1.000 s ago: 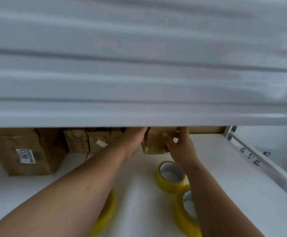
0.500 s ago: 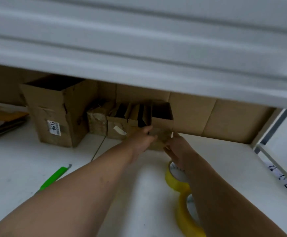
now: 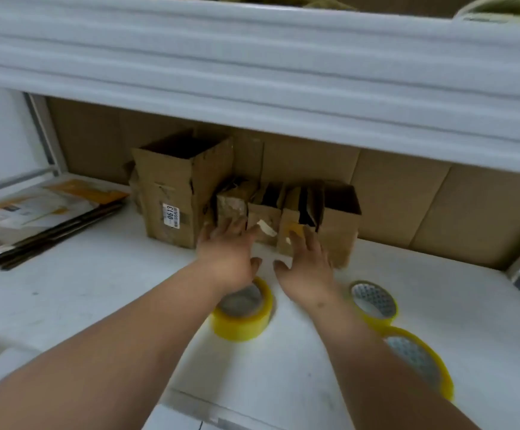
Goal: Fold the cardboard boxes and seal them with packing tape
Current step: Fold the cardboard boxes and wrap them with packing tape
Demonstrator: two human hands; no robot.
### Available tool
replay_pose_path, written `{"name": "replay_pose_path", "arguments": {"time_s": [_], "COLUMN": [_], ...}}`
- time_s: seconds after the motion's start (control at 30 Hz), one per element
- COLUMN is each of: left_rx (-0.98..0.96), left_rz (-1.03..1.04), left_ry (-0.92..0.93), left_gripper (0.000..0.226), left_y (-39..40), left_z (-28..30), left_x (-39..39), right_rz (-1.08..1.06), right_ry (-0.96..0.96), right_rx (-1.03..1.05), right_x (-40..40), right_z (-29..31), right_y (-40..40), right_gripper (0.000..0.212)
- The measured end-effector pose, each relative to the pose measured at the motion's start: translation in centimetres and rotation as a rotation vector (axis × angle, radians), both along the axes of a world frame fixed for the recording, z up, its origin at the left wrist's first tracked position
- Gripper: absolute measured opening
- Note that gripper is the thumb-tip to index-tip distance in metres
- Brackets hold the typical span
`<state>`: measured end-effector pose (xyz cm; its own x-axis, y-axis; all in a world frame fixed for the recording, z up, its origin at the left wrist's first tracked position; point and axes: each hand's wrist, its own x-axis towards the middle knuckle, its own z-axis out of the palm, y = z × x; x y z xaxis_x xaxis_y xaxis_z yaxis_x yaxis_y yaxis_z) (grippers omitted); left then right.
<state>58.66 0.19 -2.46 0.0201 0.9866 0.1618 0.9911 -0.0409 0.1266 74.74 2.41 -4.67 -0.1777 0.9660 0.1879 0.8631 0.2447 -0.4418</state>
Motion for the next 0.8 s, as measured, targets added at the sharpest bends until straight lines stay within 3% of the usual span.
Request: {"name": "replay_pose_path", "arguments": {"time_s": [0.17, 0.53, 0.8], "left_rx": [-0.008, -0.145, -0.159], "left_rz": [0.046, 0.296, 0.341], "left_ry": [0.155, 0.244, 0.311], "left_gripper": [0.069, 0.065, 0.064], "left_y": [-3.8, -13.1, -11.7], "left_z": [0.2, -2.4, -3.2], "left_x": [-9.9, -36.4, -47.2], "right_rz": [0.108, 0.409, 0.466], "right_ry": [-0.088, -0.218, -0.252], "right_rx": [-0.007, -0.034, 0.011], "right_x": [-8.4, -34.1, -47.2], "right_z": [-0.9, -2.6, -2.8], "right_y": [-2.3, -7.1, -4.0], "right_gripper": [0.069, 0.062, 0.06]}}
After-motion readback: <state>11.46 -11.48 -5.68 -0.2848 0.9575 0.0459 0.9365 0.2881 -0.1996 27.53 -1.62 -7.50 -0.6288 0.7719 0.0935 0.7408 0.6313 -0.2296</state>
